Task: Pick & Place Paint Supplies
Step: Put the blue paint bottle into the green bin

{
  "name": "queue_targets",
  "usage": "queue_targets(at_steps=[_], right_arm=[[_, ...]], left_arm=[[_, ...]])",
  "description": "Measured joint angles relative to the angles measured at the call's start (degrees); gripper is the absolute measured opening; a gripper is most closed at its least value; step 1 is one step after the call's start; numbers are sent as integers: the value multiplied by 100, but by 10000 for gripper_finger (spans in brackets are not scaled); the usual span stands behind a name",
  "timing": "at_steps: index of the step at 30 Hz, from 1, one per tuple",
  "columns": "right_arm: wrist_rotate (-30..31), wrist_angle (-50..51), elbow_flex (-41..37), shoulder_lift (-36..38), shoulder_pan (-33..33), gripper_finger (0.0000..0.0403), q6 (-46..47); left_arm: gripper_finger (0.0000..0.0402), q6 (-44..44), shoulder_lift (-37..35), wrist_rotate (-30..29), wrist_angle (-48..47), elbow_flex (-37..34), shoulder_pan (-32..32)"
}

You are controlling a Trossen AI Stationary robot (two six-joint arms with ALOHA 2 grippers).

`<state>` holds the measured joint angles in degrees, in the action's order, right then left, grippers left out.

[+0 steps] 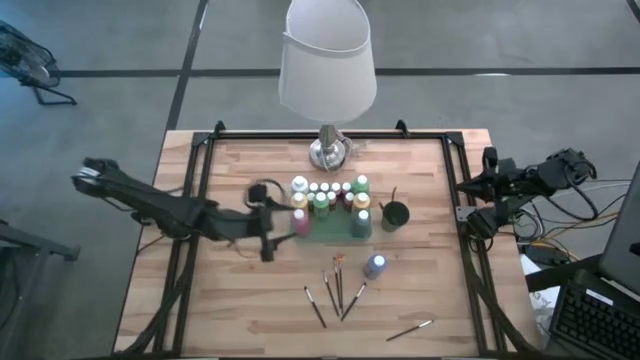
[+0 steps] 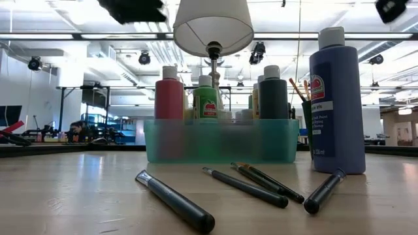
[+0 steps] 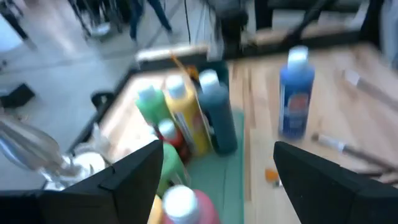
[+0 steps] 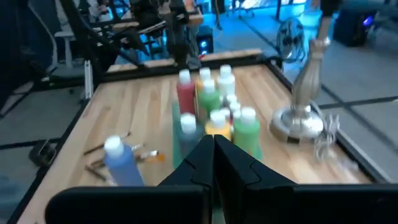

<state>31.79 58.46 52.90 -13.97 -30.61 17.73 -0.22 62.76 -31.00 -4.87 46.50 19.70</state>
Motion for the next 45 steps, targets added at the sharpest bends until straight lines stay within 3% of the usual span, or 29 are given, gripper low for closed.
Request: queue_targets(at_steps=[6,15,18,23,28,32,35,38,45], right_arm=[[839,-1421,97,-1207,0,8,-139],[874,-3863,528,-2505,2,8,-1382],[814,-4239,848,-2841,0,8,-1517],[751,-4252,1515,-3319,0,8,-1918],[755,-4261,2118,-3766,2,8,-1924],[888,-4262,2584,-4185,0,8,-2113],[587,-4093,2947,-4471,2,8,-2231],[594,-3261,3427,-4789,2,8,-1915],[740,-562,4581,-5472,9,12,375]], left_arm=[[310,422,-1279,180,406,-434,-2],[310,508,-2543,719,268,-572,-2],[310,506,-2825,756,104,-572,-2],[310,480,-3132,790,-223,-670,-9],[310,237,-3564,817,-66,-1207,-11],[310,-33,-4126,1125,764,-2009,-11],[310,23,-4540,1372,1523,-2691,-11],[310,113,-4859,1398,1957,-3248,-11],[310,95,-5243,1390,2091,-3971,-13]])
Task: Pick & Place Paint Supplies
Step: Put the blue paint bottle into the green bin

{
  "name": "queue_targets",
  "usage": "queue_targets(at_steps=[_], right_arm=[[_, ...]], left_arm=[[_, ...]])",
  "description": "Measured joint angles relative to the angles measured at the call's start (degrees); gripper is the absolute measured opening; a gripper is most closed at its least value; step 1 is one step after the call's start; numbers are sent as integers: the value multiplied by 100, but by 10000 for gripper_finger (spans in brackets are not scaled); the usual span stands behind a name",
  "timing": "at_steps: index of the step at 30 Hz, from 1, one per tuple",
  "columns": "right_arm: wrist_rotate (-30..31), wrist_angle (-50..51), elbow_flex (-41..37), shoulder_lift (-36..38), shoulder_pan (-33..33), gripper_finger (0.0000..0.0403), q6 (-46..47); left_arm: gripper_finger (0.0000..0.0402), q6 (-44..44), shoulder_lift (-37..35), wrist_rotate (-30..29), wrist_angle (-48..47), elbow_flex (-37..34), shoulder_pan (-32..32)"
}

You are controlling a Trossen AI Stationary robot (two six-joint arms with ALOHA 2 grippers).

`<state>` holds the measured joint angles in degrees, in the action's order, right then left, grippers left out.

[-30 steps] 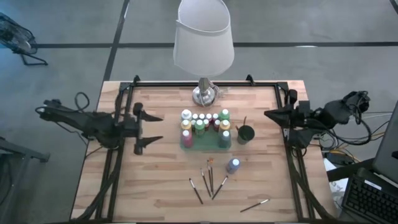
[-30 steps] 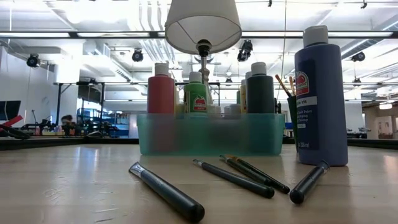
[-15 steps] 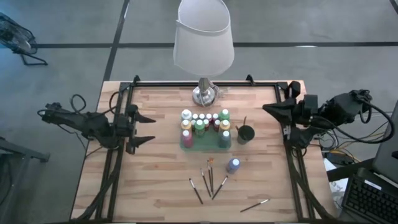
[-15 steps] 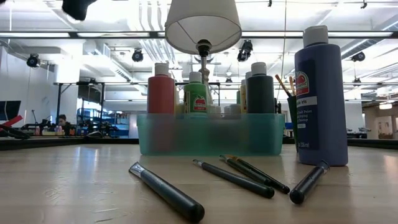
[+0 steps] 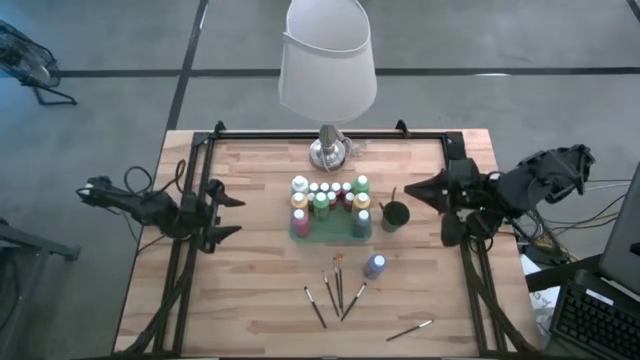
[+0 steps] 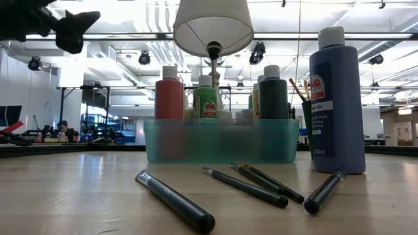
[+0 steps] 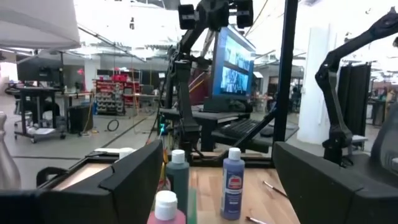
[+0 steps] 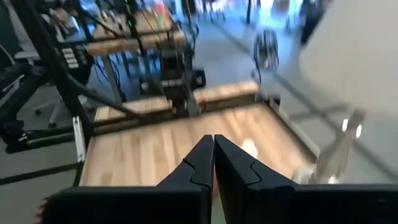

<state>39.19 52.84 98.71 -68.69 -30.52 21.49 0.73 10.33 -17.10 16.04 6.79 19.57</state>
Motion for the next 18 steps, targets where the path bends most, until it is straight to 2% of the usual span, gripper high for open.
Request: queue_targets(at_steps=[4,9,14,18], right_arm=[[-163,1211,469,-366,-11,37,1114],[-495,2536,927,-829,-7,86,2219],[-907,3096,1256,-1291,-6,134,2552],[-987,3110,1411,-1607,-2,162,2526]], left_arm=[[310,73,-20,-53,6,-132,0],[310,111,-18,-111,-47,-300,0],[310,66,-14,-101,-96,-533,0],[310,60,-14,-96,-260,-623,2]])
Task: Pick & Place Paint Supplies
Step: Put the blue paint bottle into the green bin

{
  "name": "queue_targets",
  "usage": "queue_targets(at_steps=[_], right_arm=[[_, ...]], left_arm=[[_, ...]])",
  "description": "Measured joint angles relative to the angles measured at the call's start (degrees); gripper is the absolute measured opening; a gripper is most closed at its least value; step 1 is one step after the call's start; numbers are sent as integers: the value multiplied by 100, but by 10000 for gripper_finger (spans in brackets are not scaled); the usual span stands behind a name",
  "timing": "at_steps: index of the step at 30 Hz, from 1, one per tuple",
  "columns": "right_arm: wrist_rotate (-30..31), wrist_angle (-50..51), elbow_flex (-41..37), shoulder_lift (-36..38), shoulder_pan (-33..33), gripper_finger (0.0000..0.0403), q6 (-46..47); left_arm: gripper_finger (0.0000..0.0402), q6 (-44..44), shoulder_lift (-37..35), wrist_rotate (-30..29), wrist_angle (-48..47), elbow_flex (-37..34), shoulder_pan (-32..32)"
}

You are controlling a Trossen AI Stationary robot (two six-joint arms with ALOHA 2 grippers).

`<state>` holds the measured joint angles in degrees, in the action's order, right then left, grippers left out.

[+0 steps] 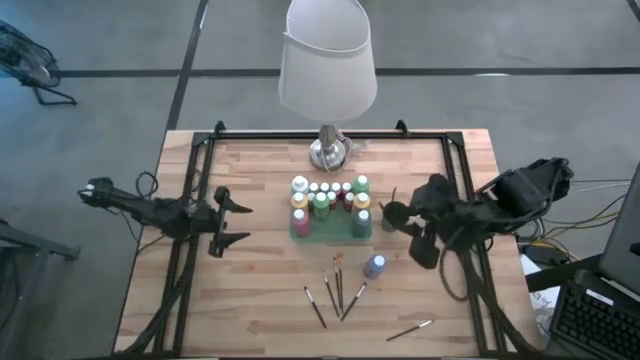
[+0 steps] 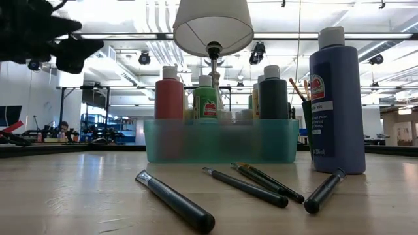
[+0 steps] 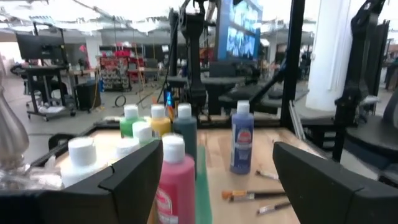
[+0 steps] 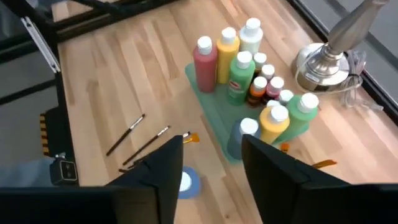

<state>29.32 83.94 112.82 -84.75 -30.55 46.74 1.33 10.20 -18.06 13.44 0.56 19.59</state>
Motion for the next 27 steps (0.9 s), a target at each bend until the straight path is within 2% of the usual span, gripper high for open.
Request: queue_targets(at_steps=[13,27], right_arm=[[-686,154,25,-673,-4,203,733],[-1614,148,21,-1452,101,192,1301]], left_arm=[[310,21,7,2,-464,-6,-1],[310,16,7,2,-469,-11,-2]])
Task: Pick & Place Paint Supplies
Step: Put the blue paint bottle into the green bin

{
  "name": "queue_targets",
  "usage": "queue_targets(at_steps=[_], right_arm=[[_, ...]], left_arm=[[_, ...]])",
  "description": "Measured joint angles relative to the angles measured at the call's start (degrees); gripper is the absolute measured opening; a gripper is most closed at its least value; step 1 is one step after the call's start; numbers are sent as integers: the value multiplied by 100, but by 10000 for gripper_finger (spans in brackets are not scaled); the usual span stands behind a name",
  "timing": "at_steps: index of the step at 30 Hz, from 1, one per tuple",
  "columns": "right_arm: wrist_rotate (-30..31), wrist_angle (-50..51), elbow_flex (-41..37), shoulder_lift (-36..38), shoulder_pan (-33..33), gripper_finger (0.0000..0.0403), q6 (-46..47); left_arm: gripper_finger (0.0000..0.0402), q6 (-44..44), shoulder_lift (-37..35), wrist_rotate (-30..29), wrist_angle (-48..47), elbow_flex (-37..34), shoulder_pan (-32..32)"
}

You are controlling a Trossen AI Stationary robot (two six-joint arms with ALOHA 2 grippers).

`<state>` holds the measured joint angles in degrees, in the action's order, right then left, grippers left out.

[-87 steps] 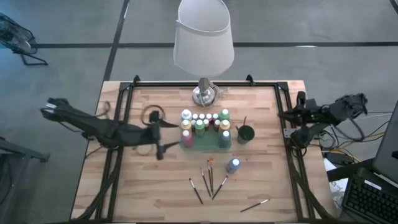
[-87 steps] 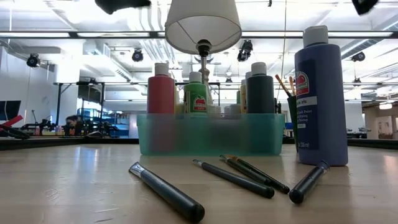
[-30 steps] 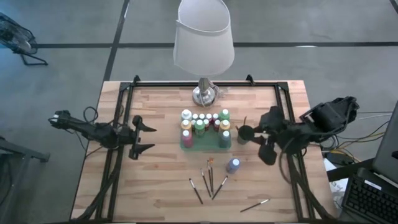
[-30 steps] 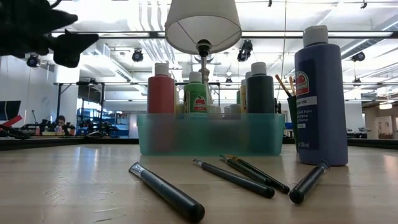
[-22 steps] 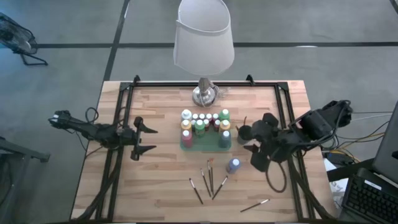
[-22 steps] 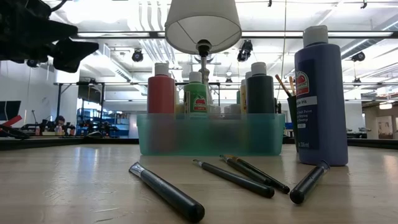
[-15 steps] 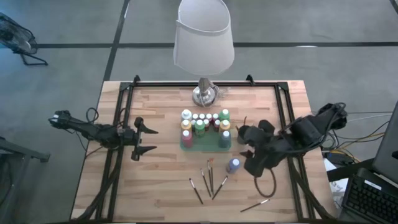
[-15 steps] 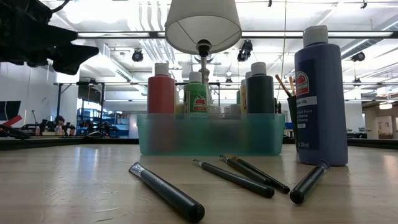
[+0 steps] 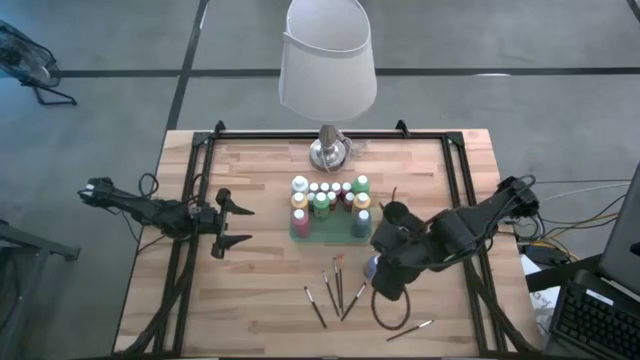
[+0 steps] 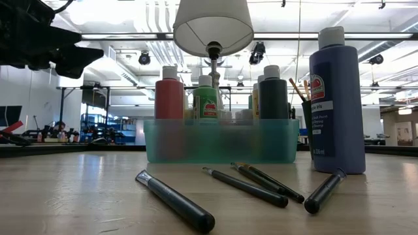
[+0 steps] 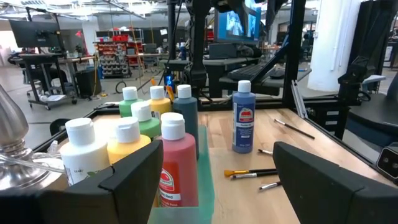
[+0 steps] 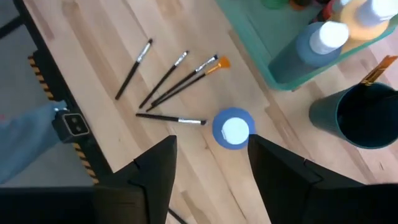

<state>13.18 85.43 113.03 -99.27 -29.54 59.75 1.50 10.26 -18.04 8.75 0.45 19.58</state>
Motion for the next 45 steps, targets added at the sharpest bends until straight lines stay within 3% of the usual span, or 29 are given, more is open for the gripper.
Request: queue_targets(at_steps=[11,20,45], right_arm=[[-320,124,-43,-435,249,200,-124],[-1159,41,-594,-500,624,211,-144],[-1518,-1042,-2036,-419,861,184,-744]], left_arm=[[310,-1,0,0,-22,-4,0],[310,-1,0,0,-34,-7,2],[310,-2,0,-1,-38,-11,1]])
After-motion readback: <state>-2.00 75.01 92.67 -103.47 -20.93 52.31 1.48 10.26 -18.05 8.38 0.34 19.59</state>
